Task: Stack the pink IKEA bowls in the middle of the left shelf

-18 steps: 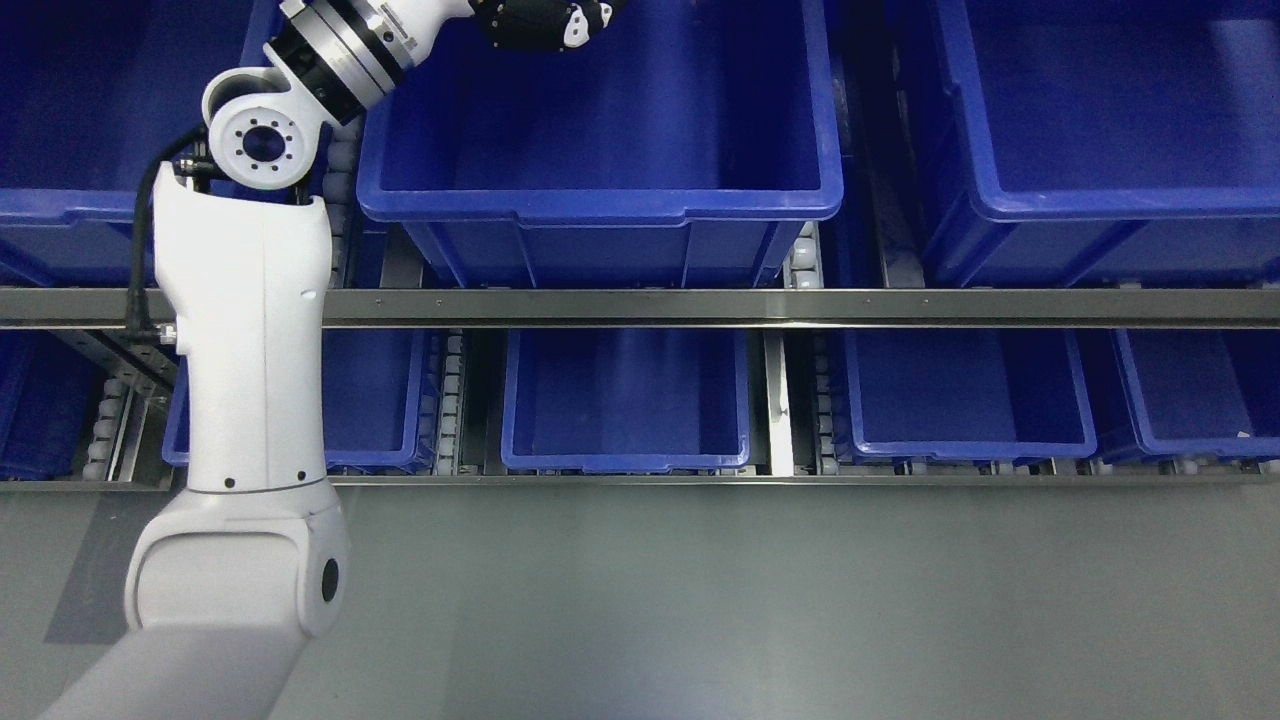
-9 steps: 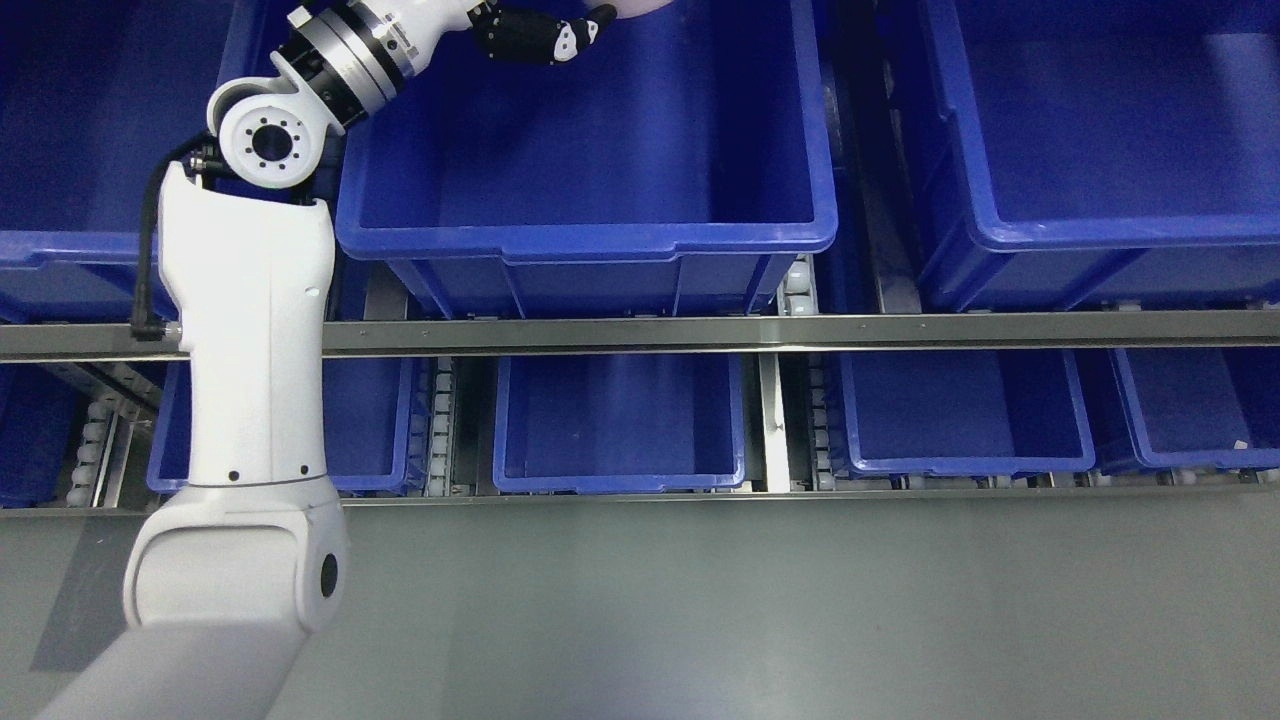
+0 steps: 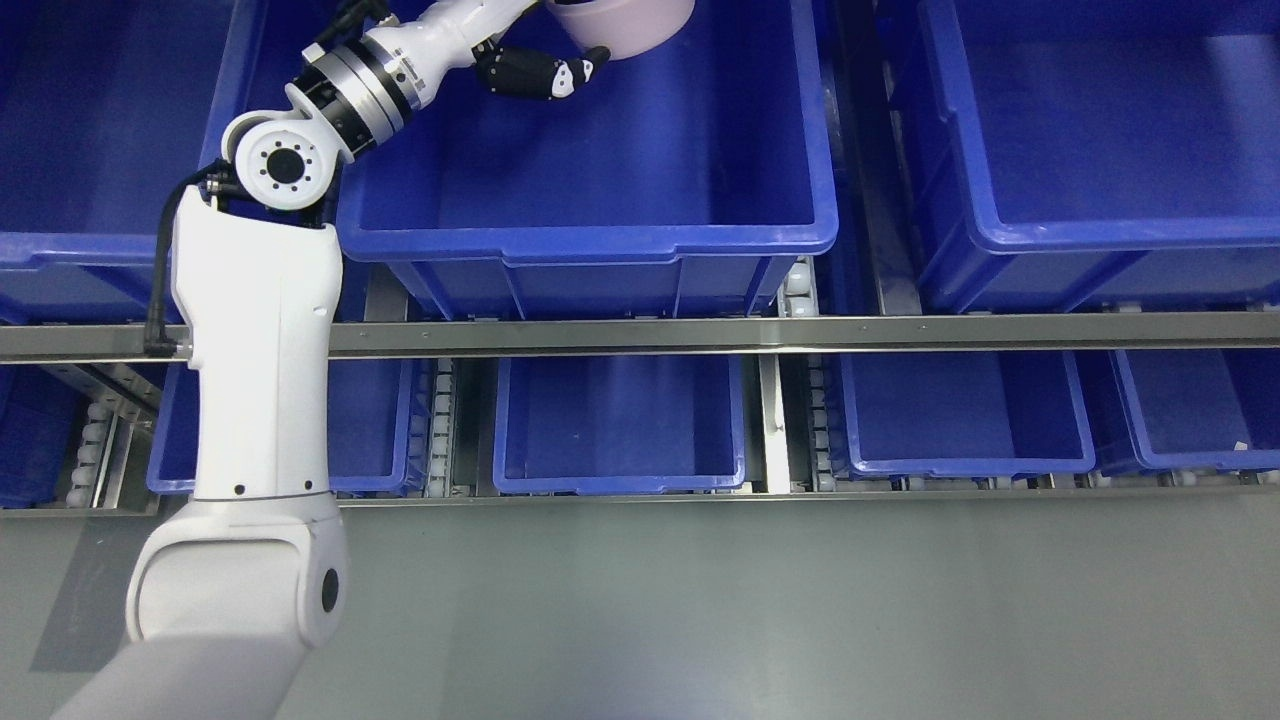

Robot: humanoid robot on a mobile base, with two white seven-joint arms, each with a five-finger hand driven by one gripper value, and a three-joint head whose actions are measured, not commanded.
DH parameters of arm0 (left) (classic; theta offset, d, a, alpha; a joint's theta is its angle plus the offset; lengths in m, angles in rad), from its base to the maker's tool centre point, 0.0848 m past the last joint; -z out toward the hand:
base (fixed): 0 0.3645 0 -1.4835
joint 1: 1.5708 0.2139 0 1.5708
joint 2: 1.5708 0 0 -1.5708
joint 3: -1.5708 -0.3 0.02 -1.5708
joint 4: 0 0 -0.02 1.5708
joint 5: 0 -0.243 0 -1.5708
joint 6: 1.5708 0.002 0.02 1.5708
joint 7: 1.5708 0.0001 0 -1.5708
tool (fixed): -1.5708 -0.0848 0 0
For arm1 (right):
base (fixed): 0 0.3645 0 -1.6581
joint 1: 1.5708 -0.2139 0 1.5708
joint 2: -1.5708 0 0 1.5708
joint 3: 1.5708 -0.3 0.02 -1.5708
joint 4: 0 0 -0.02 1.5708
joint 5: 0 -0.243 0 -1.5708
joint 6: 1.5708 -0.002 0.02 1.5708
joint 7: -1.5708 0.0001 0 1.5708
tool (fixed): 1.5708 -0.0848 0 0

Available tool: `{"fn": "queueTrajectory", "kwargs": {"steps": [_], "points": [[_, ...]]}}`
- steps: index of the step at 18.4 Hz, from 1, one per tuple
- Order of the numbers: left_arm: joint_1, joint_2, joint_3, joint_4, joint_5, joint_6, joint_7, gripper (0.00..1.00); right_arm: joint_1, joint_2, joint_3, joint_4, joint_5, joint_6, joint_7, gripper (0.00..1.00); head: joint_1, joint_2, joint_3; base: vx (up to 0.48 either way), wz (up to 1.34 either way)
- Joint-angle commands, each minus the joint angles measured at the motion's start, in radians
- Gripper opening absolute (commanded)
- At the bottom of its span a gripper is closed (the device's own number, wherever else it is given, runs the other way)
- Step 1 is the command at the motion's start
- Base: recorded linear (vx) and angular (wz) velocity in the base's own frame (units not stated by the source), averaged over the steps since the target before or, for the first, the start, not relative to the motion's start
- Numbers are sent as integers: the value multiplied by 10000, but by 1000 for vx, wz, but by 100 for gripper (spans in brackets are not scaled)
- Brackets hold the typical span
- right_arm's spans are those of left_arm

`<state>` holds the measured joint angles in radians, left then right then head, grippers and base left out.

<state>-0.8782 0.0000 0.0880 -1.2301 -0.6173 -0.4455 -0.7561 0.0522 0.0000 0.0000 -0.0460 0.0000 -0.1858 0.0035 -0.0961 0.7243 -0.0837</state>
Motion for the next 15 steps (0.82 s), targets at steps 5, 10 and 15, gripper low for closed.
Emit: {"fn": "queueTrajectory", "kwargs": {"steps": [5, 10, 15], "points": [[100, 175, -82, 106, 98, 755, 120, 71, 0, -175, -92, 0, 77, 2, -4, 100, 0, 0, 0, 0, 0], [-284, 175, -52, 29, 1933, 1293, 1878, 99, 0, -175, -92, 0, 77, 2, -4, 100, 0, 0, 0, 0, 0], [-346, 175, -52, -32, 5525, 2792, 7557, 100, 0, -175, -107, 0, 77, 2, -4, 100, 0, 0, 0, 0, 0]]}}
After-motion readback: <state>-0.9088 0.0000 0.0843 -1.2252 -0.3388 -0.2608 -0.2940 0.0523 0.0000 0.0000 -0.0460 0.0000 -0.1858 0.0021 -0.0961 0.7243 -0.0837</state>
